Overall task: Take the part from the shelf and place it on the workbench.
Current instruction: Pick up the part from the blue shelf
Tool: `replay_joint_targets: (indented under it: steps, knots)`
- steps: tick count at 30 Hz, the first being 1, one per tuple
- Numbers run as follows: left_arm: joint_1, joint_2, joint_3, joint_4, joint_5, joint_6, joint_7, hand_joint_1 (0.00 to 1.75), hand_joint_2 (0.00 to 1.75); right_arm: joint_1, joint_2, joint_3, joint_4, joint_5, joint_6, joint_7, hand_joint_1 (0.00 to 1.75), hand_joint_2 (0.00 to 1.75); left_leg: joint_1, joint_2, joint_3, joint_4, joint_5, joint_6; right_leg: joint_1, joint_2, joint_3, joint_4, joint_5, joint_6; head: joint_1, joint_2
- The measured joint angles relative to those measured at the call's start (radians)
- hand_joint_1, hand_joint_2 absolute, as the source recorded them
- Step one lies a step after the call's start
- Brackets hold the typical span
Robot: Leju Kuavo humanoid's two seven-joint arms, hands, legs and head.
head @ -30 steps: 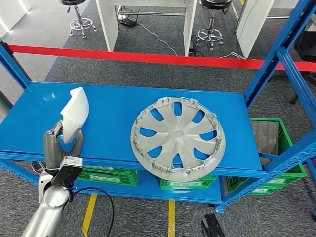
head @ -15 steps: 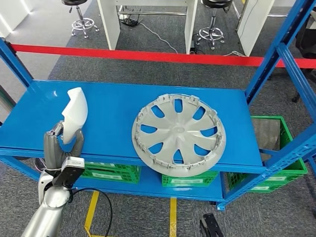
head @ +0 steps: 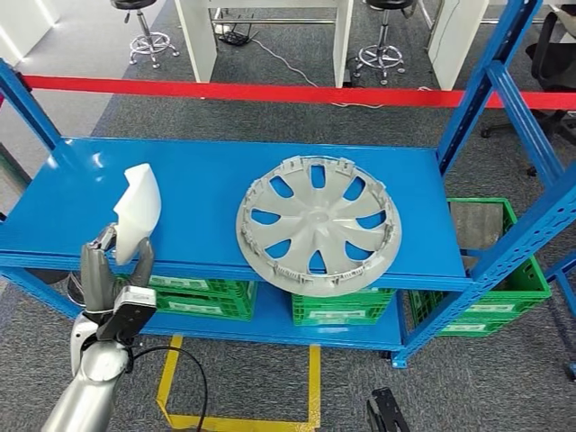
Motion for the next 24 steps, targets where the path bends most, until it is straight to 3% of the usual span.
replay_joint_targets:
  steps: [3, 4, 6, 8, 9, 10, 11, 13, 15, 16, 18, 19, 20, 23, 24]
  knots:
    - [0.000, 0.000, 0.000, 0.000, 0.000, -0.001, 0.000, 1.75, 1.75, 0.001, 0.000, -0.001, 0.000, 0.001, 0.002, 0.004, 0.00, 0.00, -0.006, 0.001, -0.013, -0.012, 0.013, 0.024, -0.003, 0.000, -0.010, -0.004, 0.018, 0.022, 0.000, 0.000]
    - [0.000, 0.001, 0.001, 0.001, 0.000, -0.001, 0.000, 1.75, 1.75, 0.002, 0.000, -0.001, 0.001, 0.001, 0.003, 0.006, 0.00, 0.00, -0.006, 0.003, -0.022, -0.014, 0.023, 0.034, -0.005, 0.001, -0.020, 0.005, 0.003, 0.027, 0.001, 0.000]
    - [-0.001, 0.001, 0.001, 0.001, 0.000, -0.001, 0.001, 1.75, 1.75, 0.002, 0.000, -0.002, 0.001, 0.001, 0.004, 0.008, 0.00, 0.00, -0.005, 0.006, -0.045, -0.017, 0.045, 0.050, -0.005, 0.002, -0.051, 0.080, -0.078, 0.030, 0.003, 0.000]
    - [0.001, 0.001, 0.002, 0.003, 0.000, -0.002, 0.002, 1.75, 1.75, 0.001, 0.000, -0.003, 0.001, 0.001, 0.004, 0.011, 0.00, 0.00, -0.010, 0.007, -0.073, -0.017, 0.065, 0.058, -0.002, 0.003, -0.084, 0.207, -0.168, 0.030, 0.004, 0.000]
    - [0.002, 0.001, 0.002, 0.005, 0.000, -0.002, 0.002, 1.75, 1.75, 0.001, 0.000, -0.003, 0.001, 0.001, 0.004, 0.013, 0.00, 0.00, -0.013, 0.007, -0.087, -0.016, 0.076, 0.059, 0.000, 0.003, -0.089, 0.257, -0.184, 0.029, 0.004, 0.000]
    - [0.005, 0.001, 0.002, 0.007, 0.000, -0.002, 0.003, 1.75, 1.75, 0.001, 0.000, -0.003, 0.001, 0.001, 0.004, 0.014, 0.00, 0.00, -0.017, 0.007, -0.101, -0.016, 0.086, 0.060, 0.002, 0.003, -0.081, 0.279, -0.176, 0.027, 0.004, 0.000]
    - [0.007, 0.002, 0.002, 0.008, 0.001, -0.002, 0.003, 1.75, 1.75, 0.001, 0.000, -0.004, 0.001, 0.001, 0.004, 0.014, 0.00, 0.00, -0.020, 0.007, -0.114, -0.015, 0.096, 0.060, 0.004, 0.003, -0.057, 0.268, -0.150, 0.022, 0.004, 0.000]
    - [0.009, 0.003, 0.002, 0.010, 0.001, -0.002, 0.004, 1.75, 1.75, -0.001, 0.000, -0.006, 0.001, 0.001, 0.004, 0.015, 0.00, 0.00, -0.024, 0.006, -0.135, -0.014, 0.114, 0.058, 0.011, 0.003, 0.034, 0.157, -0.100, 0.009, 0.004, 0.000]
    - [0.009, 0.004, 0.002, 0.010, 0.002, -0.002, 0.004, 1.75, 1.75, -0.004, -0.001, -0.008, 0.001, 0.001, 0.004, 0.015, 0.00, 0.00, -0.028, 0.006, -0.149, -0.012, 0.131, 0.052, 0.018, 0.004, 0.130, 0.016, -0.102, -0.002, 0.003, 0.000]
    - [0.009, 0.004, 0.003, 0.010, 0.002, -0.002, 0.005, 1.75, 1.75, -0.006, -0.002, -0.009, 0.001, 0.001, 0.004, 0.015, 0.00, 0.00, -0.028, 0.006, -0.154, -0.011, 0.141, 0.047, 0.020, 0.004, 0.154, -0.028, -0.114, -0.004, 0.003, 0.000]
    - [0.012, 0.005, 0.004, 0.010, 0.003, -0.002, 0.007, 1.75, 1.75, -0.005, -0.002, -0.011, 0.001, 0.001, 0.004, 0.015, 0.00, 0.00, -0.028, 0.005, -0.165, -0.011, 0.158, 0.038, 0.020, 0.003, 0.155, -0.052, -0.114, -0.008, 0.004, 0.000]
    - [0.015, 0.006, 0.006, 0.010, 0.003, -0.001, 0.008, 1.75, 1.75, -0.004, -0.002, -0.012, 0.001, 0.001, 0.004, 0.016, 0.00, 0.00, -0.027, 0.004, -0.172, -0.006, 0.151, 0.032, 0.017, 0.002, 0.147, -0.053, -0.106, -0.013, 0.004, 0.000]
    - [0.019, 0.008, 0.009, 0.010, 0.004, -0.001, 0.009, 1.75, 1.75, -0.003, -0.002, -0.013, 0.001, 0.001, 0.005, 0.017, 0.00, 0.00, -0.026, 0.002, -0.182, 0.014, 0.125, 0.026, 0.014, 0.000, 0.138, -0.054, -0.095, -0.020, 0.004, 0.000]
    - [0.031, 0.011, 0.015, 0.010, 0.005, 0.001, 0.012, 1.75, 1.75, -0.002, -0.003, -0.014, 0.001, 0.004, 0.010, 0.017, 0.00, 0.00, -0.014, 0.001, -0.222, 0.183, -0.020, 0.005, 0.012, -0.004, 0.105, -0.053, -0.063, -0.032, 0.002, 0.000]
    - [0.035, 0.012, 0.017, 0.010, 0.005, 0.001, 0.012, 1.75, 1.75, -0.002, -0.004, -0.014, 0.001, 0.004, 0.011, 0.017, 0.00, 0.00, -0.010, 0.002, -0.229, 0.244, -0.045, -0.001, 0.012, -0.004, 0.092, -0.051, -0.054, -0.031, 0.002, 0.000]
